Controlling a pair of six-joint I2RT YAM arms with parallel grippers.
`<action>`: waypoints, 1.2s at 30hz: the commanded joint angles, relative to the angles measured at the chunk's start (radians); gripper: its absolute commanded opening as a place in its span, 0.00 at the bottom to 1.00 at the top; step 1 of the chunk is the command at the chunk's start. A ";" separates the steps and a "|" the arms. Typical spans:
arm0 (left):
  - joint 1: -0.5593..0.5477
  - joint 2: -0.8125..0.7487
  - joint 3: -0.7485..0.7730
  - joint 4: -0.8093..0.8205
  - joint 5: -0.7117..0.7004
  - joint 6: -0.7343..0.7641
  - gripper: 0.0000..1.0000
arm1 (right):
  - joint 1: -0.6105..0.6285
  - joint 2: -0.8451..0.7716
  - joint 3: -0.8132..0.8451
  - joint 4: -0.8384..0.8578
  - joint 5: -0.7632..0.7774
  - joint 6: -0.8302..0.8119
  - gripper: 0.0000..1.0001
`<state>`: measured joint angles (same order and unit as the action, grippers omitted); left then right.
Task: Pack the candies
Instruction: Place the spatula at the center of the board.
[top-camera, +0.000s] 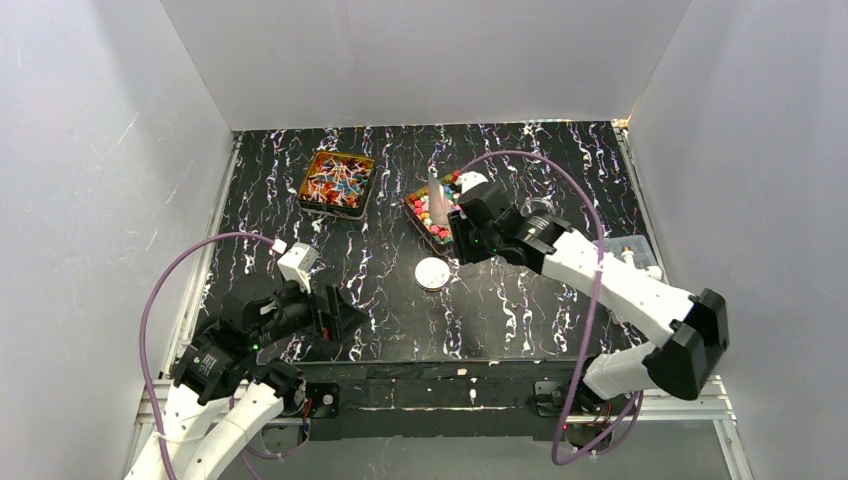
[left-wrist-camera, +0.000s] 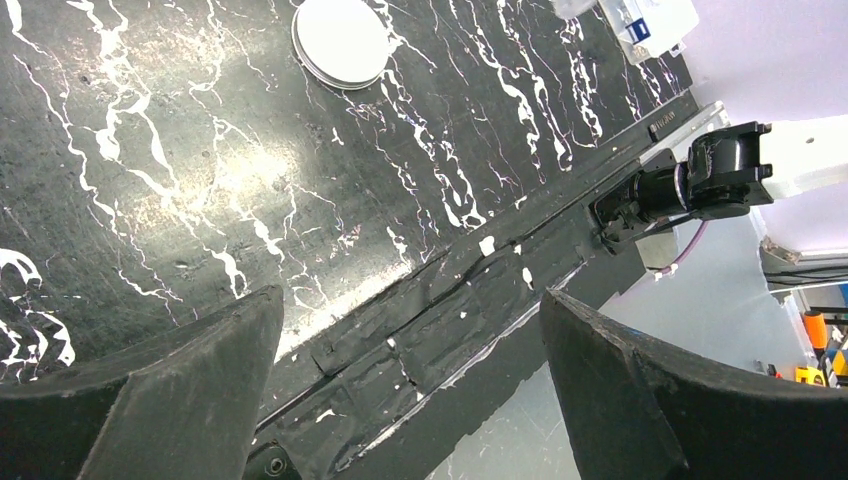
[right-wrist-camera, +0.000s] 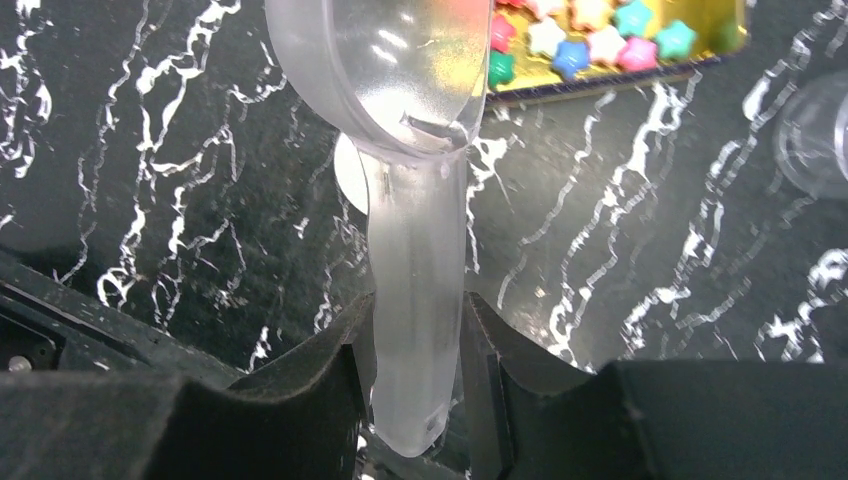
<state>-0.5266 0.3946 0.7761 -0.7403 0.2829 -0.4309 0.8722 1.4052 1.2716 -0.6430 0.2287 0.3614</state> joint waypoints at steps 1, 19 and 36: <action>-0.003 0.013 -0.008 0.007 0.024 0.006 0.99 | 0.003 -0.098 -0.038 -0.089 0.105 0.022 0.20; -0.003 0.002 -0.009 0.013 0.045 0.010 0.99 | -0.061 -0.315 -0.289 -0.211 0.191 0.242 0.19; -0.003 -0.008 -0.011 0.016 0.045 0.010 0.99 | -0.353 -0.319 -0.587 0.001 -0.017 0.246 0.17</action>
<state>-0.5266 0.3935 0.7750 -0.7338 0.3138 -0.4301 0.5686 1.0782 0.7132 -0.7376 0.2600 0.5995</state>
